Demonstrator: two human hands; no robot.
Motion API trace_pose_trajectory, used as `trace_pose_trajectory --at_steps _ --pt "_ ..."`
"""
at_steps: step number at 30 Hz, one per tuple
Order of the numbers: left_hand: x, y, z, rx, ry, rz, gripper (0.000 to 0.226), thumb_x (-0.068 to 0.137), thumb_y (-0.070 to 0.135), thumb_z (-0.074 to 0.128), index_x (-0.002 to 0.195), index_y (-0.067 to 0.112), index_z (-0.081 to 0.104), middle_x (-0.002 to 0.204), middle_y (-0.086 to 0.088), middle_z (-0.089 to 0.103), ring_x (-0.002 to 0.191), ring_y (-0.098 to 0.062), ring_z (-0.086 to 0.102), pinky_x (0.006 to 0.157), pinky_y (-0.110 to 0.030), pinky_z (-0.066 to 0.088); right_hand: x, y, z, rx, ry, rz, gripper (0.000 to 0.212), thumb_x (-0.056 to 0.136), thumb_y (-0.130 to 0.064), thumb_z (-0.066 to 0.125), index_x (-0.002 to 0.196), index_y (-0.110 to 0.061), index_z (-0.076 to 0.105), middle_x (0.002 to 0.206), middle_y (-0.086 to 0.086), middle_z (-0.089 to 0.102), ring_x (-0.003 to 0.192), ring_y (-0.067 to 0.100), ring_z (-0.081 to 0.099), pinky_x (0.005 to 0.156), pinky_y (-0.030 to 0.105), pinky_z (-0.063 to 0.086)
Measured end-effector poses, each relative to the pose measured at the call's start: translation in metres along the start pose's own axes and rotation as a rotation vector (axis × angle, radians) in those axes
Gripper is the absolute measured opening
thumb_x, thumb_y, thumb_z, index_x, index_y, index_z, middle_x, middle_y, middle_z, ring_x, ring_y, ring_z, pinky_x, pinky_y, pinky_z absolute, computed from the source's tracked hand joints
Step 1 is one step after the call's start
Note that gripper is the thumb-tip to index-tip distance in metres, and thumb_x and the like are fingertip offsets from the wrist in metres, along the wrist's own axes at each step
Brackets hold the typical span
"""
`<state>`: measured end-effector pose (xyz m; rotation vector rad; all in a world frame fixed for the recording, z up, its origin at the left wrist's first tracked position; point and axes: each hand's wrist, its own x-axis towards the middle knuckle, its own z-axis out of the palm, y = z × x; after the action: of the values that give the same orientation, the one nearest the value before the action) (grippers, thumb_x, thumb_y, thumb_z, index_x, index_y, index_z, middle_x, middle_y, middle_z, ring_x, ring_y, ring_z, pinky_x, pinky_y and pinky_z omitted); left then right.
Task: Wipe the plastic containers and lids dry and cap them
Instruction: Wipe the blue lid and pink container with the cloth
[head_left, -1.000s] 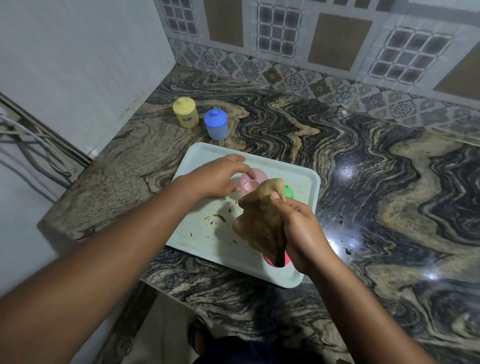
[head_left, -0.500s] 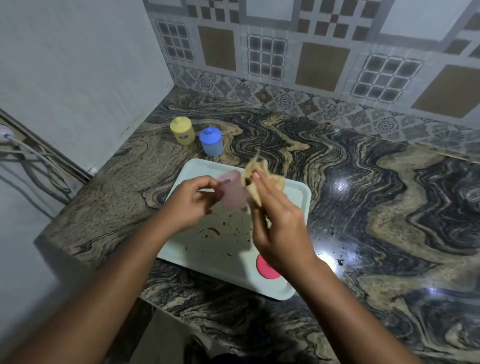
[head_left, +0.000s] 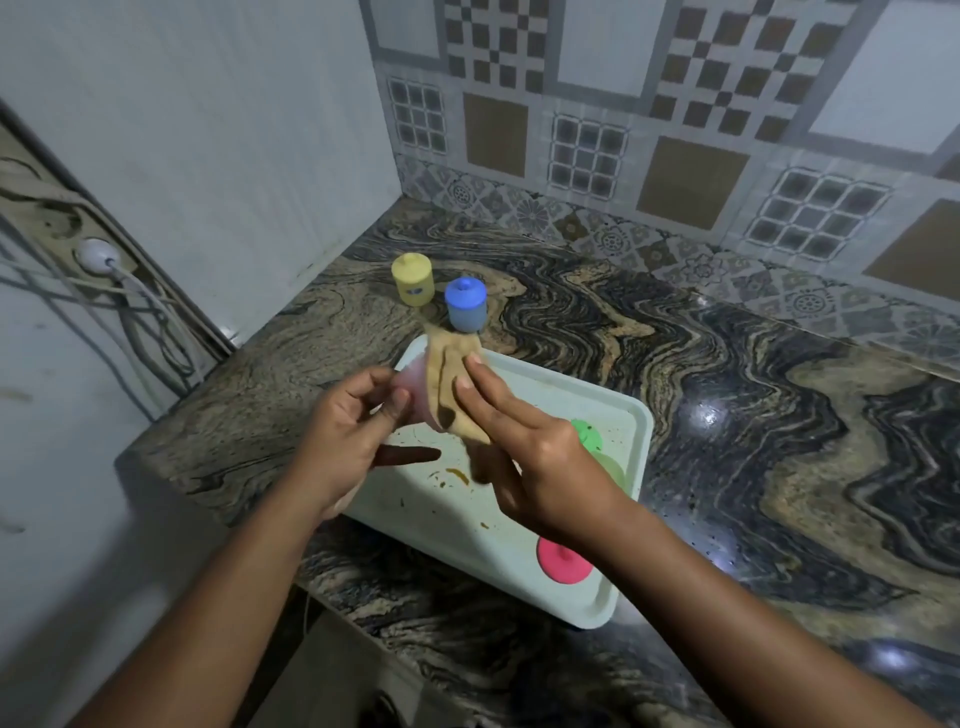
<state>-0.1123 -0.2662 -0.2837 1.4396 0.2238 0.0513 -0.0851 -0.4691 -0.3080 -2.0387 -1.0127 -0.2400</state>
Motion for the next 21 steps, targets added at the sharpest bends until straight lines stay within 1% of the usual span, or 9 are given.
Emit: trace_pose_trajectory --at_steps 3,5,7,9,12,14,16,19,21 --pt "0.001 0.002 -0.017 0.034 -0.029 -0.041 0.012 0.082 0.021 0.063 0.092 0.013 0.064 0.084 0.009 0.067 0.088 -0.015 0.069 0.059 -0.041 0.062 -0.013 0.008 -0.001 0.002 -0.027 0.052 0.046 0.100 -0.017 0.040 0.134 0.005 0.062 0.142 0.024 0.058 0.136 0.030 0.054 0.106 0.037 0.052" --pt "0.001 0.001 -0.027 0.040 -0.094 -0.099 0.032 0.078 0.038 0.075 0.095 0.012 0.065 0.084 0.009 0.066 0.094 -0.021 0.069 0.067 -0.049 0.061 -0.015 0.010 -0.004 0.047 -0.009 0.192 0.029 0.106 -0.023 0.045 0.110 -0.018 0.074 0.095 0.010 0.076 0.102 0.013 0.074 0.083 0.029 0.058" --pt "0.000 0.001 -0.030 0.017 -0.156 -0.161 0.052 0.063 0.054 0.086 0.093 0.016 0.068 0.089 0.004 0.065 0.094 -0.023 0.070 0.072 -0.055 0.060 -0.008 0.006 -0.011 0.143 0.078 0.435 0.034 0.105 -0.027 0.052 0.074 -0.036 0.060 0.057 -0.011 0.046 0.052 0.000 0.047 0.053 0.026 0.039" --pt "-0.003 0.003 -0.026 -0.036 -0.174 -0.170 0.046 0.064 0.051 0.086 0.090 0.018 0.067 0.087 0.003 0.064 0.087 -0.021 0.071 0.070 -0.058 0.060 0.003 0.003 -0.014 0.326 0.248 0.604 0.043 0.104 -0.038 0.050 0.065 -0.020 0.048 0.054 -0.009 0.035 0.049 0.010 0.034 0.045 0.039 0.029" --pt "-0.007 0.001 -0.008 -0.067 -0.115 -0.141 0.018 0.079 0.029 0.069 0.092 0.016 0.065 0.086 0.002 0.067 0.082 -0.020 0.070 0.063 -0.052 0.061 0.022 -0.014 -0.012 0.448 0.309 0.475 0.032 0.104 -0.035 0.048 0.076 -0.022 0.057 0.062 -0.009 0.044 0.056 0.011 0.042 0.049 0.040 0.038" --pt "-0.008 -0.002 0.001 -0.127 -0.093 -0.132 0.021 0.078 0.028 0.070 0.096 0.018 0.064 0.088 0.001 0.072 0.082 -0.020 0.072 0.063 -0.046 0.062 0.026 -0.027 -0.006 0.311 0.167 0.335 0.026 0.103 -0.021 0.050 0.116 -0.022 0.072 0.096 -0.017 0.067 0.090 -0.001 0.065 0.081 0.026 0.053" --pt "-0.009 -0.005 0.003 -0.160 -0.133 -0.087 0.039 0.071 0.031 0.082 0.104 0.018 0.065 0.098 -0.004 0.074 0.089 -0.023 0.073 0.068 -0.043 0.061 0.024 -0.026 0.002 0.154 0.035 0.234 0.047 0.100 -0.012 0.051 0.147 -0.013 0.054 0.148 0.005 0.056 0.143 0.012 0.047 0.114 0.028 0.042" --pt "-0.011 -0.012 0.003 -0.019 -0.168 -0.014 0.071 0.061 -0.008 0.089 0.120 0.019 0.060 0.117 -0.001 0.072 0.101 -0.019 0.071 0.075 -0.035 0.060 0.026 -0.023 0.002 0.123 -0.008 0.181 0.054 0.099 -0.010 0.052 0.153 -0.011 0.044 0.161 0.016 0.036 0.152 0.020 0.029 0.120 0.034 0.035" --pt "-0.012 -0.017 0.009 0.043 -0.078 -0.001 0.076 0.060 -0.024 0.080 0.117 0.020 0.056 0.110 0.006 0.074 0.097 -0.016 0.072 0.066 -0.028 0.058 0.027 -0.022 -0.001 0.125 -0.020 0.137 0.053 0.100 -0.008 0.054 0.153 -0.007 0.044 0.162 0.016 0.034 0.152 0.019 0.029 0.120 0.035 0.035"
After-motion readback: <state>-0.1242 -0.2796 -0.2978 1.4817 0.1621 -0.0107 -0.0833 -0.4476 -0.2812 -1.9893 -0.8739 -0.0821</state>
